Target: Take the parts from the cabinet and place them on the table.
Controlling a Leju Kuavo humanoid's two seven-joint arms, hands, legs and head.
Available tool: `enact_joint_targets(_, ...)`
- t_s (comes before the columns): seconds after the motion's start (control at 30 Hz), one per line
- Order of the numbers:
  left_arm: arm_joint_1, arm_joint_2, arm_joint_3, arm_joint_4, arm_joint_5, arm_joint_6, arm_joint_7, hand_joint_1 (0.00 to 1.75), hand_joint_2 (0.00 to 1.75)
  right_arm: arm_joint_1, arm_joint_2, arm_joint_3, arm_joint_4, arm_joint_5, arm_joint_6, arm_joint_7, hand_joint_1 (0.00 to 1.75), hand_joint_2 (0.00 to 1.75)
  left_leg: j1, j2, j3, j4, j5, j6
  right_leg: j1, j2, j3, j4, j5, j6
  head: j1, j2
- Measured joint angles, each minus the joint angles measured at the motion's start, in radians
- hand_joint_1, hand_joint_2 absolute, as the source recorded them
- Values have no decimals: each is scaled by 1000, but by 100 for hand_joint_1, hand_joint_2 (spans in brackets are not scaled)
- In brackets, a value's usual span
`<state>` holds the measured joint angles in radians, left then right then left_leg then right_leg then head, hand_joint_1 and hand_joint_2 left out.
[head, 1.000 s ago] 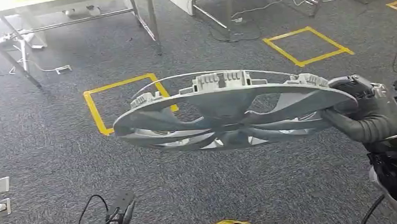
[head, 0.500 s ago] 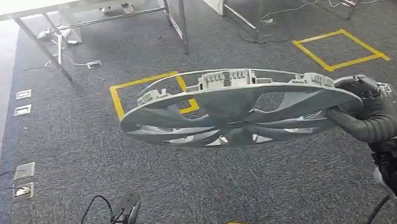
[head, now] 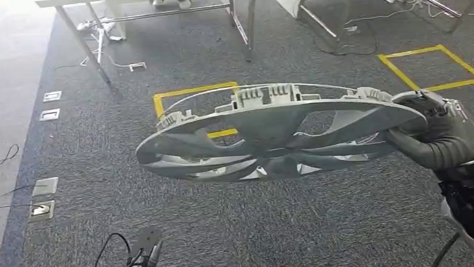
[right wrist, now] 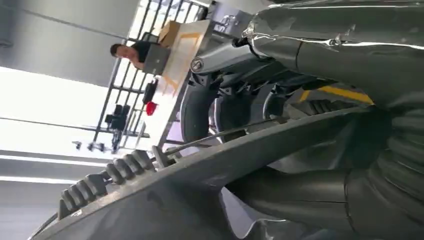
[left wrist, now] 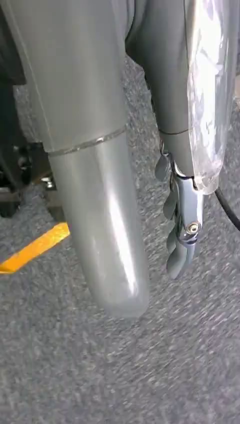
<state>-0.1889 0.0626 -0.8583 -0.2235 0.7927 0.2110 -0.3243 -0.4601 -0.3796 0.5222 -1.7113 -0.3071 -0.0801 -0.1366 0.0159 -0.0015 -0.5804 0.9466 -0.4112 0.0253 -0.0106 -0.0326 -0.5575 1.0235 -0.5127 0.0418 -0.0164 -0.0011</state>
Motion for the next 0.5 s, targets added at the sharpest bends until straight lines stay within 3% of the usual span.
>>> enact_joint_targets(0.07,-1,0,0,0,0,0,0,0,0,1,0,0,0,0,0,0,175,175,-2,-12,-1,0,0,4,0,20,-81,178,-80,3,2,0)
enact_joint_targets(0.1,0,-1,0,0,-1,-2,0,0,0,2,0,2,0,0,1,0,175,175,-4,-20,-1,0,0,4,0,23,-114,249,-102,4,2,0)
enact_joint_targets(0.13,1,-1,0,0,-1,-2,1,0,0,4,0,2,1,0,1,0,175,175,-6,-30,0,1,0,5,1,25,-130,276,-98,3,2,0)
enact_joint_targets(0.17,2,-2,0,0,-1,-2,2,0,0,4,0,2,1,0,1,0,175,175,-7,-40,1,2,0,5,2,27,-120,249,-68,-1,3,0)
enact_joint_targets(0.2,1,-2,0,0,-1,-2,3,0,0,4,0,2,1,0,2,0,175,175,-7,-49,1,3,0,4,2,30,-92,182,-24,-7,3,0)
enact_joint_targets(0.23,1,-2,0,0,-1,-2,3,0,0,3,0,1,1,0,2,0,175,175,-7,-60,2,4,0,4,2,37,-50,84,29,-14,3,0)
enact_joint_targets(0.27,1,-2,0,0,-1,-2,3,0,0,1,0,0,1,0,2,0,175,175,-8,-68,3,4,-1,3,3,59,-9,-12,74,-23,3,0)
enact_joint_targets(0.3,1,-4,0,0,-1,-2,3,0,0,1,0,0,1,0,2,0,175,175,-10,-74,-2,6,0,1,4,91,10,-46,69,-30,2,0)
enact_joint_targets(0.4,5,-4,0,0,-1,-2,3,0,0,1,0,2,0,0,2,-1,175,175,-3,-92,-15,3,8,-15,10,73,9,-62,65,-29,3,0)
enact_joint_targets(0.43,6,-3,0,0,0,-2,3,0,0,0,0,2,0,0,3,-1,175,175,-7,-101,-15,0,11,-23,7,64,13,-72,70,-36,2,0)
enact_joint_targets(0.47,7,-2,0,0,0,-2,3,0,0,-1,0,2,0,0,4,-1,175,175,-6,-76,-17,8,1,-25,-2,52,21,-85,78,-41,2,0)
enact_joint_targets(0.5,7,-2,0,0,-1,-2,3,0,0,-1,0,0,0,0,4,-1,175,175,-10,-36,-33,44,-28,-32,-2,46,23,-89,80,-47,-3,0)
